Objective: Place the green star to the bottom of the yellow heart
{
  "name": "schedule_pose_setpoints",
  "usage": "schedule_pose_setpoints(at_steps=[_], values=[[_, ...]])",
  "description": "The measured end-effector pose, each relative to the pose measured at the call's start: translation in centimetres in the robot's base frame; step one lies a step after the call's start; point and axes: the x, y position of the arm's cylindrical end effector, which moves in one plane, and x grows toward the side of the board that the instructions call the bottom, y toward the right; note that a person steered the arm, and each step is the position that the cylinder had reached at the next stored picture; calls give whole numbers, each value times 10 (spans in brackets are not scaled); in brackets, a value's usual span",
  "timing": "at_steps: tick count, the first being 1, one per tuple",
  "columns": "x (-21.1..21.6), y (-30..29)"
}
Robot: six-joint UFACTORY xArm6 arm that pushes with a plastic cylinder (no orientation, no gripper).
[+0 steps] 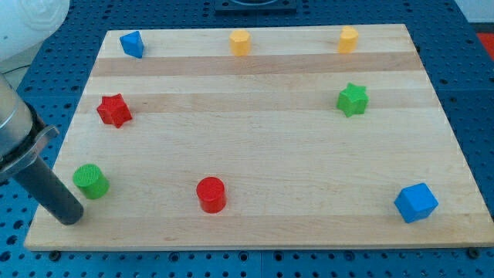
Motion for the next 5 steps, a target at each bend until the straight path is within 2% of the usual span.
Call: schedule_pose_setpoints(at_steps=[1, 2, 3, 4, 5], values=[[-1, 40], [9, 120], [31, 168], [31, 226], [23, 343]])
